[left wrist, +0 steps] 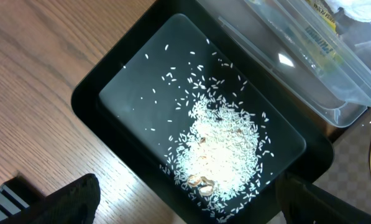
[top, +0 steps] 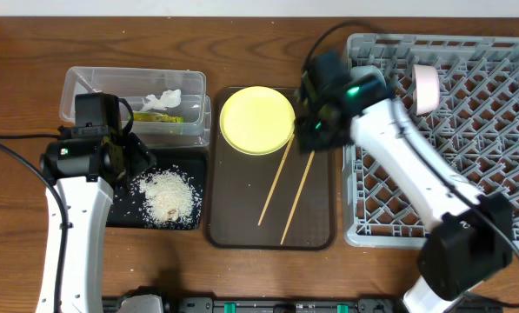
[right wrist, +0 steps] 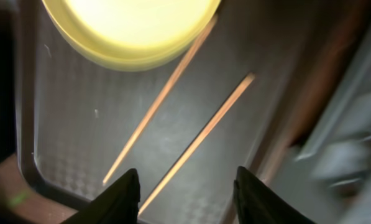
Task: Sort waste into correct bins and load items into the dishwasher rack
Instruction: 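Reach the right gripper down and grasp one chopstick, then carry the chopstick into the dish rack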
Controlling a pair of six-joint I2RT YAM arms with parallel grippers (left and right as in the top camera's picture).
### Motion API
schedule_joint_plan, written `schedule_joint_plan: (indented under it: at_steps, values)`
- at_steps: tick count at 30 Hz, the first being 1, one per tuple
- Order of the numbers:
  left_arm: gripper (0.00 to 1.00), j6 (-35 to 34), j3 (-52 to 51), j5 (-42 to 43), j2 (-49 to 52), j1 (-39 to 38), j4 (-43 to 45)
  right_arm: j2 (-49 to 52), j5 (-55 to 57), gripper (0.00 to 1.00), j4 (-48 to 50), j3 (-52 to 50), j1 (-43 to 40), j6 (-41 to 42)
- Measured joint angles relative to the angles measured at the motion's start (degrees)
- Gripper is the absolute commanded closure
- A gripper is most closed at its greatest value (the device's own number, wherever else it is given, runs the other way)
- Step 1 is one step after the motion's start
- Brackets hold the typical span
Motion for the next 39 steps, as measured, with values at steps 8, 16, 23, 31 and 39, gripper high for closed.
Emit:
schedule_joint_plan:
  at_steps: [8,16,23,31,39]
  values:
    - [0.07,0.00,0.00,0.00,0.00,0.00,0.00,0.90,-0.48,0.61,11.78,-16.22,4.87,12.11]
    - [0.07,0.00,0.00,0.00,0.00,0.00,-0.02,0.28,0.24,0.67,21.64,-25.53,5.68,16.06]
    - [0.07,0.00,0.00,0.02,0.00,0.00,-0.02,-0.11,3.28,0.99,21.99,-26.51,5.68,18.64]
    - [0.07,0.00,0.00,0.02,0.00,0.00,0.00,-0.26,4.20,0.99,21.55,-26.23,5.68,18.97]
    - [0.07,0.00,0.00,0.04,0.00,0.00,-0.04,-1.20,5.35,0.99,9.09,-16.04,3.89,12.09]
